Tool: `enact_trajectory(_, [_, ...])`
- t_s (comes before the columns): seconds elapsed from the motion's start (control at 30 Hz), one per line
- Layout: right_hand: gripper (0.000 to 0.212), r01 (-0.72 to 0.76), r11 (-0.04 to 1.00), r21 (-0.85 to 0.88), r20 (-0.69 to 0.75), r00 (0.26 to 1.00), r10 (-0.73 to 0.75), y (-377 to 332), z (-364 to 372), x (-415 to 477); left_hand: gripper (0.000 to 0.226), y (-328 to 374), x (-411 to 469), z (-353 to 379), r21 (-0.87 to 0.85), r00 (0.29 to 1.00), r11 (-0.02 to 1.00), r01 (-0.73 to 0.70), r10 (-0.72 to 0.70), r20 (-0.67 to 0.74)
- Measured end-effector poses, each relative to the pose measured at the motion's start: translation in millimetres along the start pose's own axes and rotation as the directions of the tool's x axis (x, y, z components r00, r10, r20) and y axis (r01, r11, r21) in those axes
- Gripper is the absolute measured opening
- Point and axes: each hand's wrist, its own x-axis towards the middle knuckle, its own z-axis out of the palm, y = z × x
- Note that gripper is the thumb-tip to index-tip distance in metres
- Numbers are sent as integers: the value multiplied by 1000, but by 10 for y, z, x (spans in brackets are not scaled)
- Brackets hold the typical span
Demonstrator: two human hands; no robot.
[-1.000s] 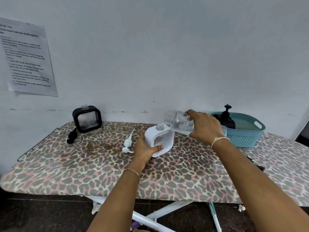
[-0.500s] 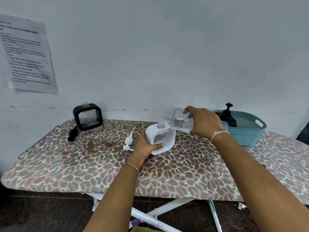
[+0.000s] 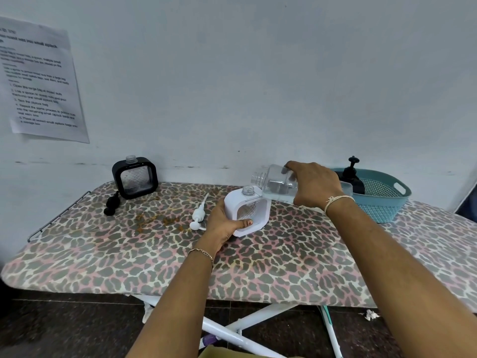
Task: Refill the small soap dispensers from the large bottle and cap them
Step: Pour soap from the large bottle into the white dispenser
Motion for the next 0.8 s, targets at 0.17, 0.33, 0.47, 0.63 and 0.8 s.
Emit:
enact_trajectory(0.17, [66, -3, 1000, -7, 15, 1000, 3, 0, -10, 10, 86, -2, 1, -3, -3, 1000, 1000, 13, -13, 10])
enact_trajectory(0.33, [64, -1, 1000, -13, 39, 999, 1, -15, -41, 12, 85, 12, -12, -10, -19, 1000, 1000, 20, -20, 10])
enact_trajectory(0.47, [65, -1, 1000, -17, 49, 999, 2, -31, -69, 8, 85, 6, -7, -4, -19, 1000, 1000, 18, -17, 14])
enact_trajectory(0.63, [67, -7, 1000, -23, 68, 998, 9, -45, -88, 16, 87, -1, 7, -6, -3, 1000, 1000, 22, -22, 11])
enact_trajectory(0.8, [68, -8, 999, -41, 78, 997, 11, -55, -109, 27, 87, -1, 10, -4, -7, 1000, 1000, 25, -25, 9])
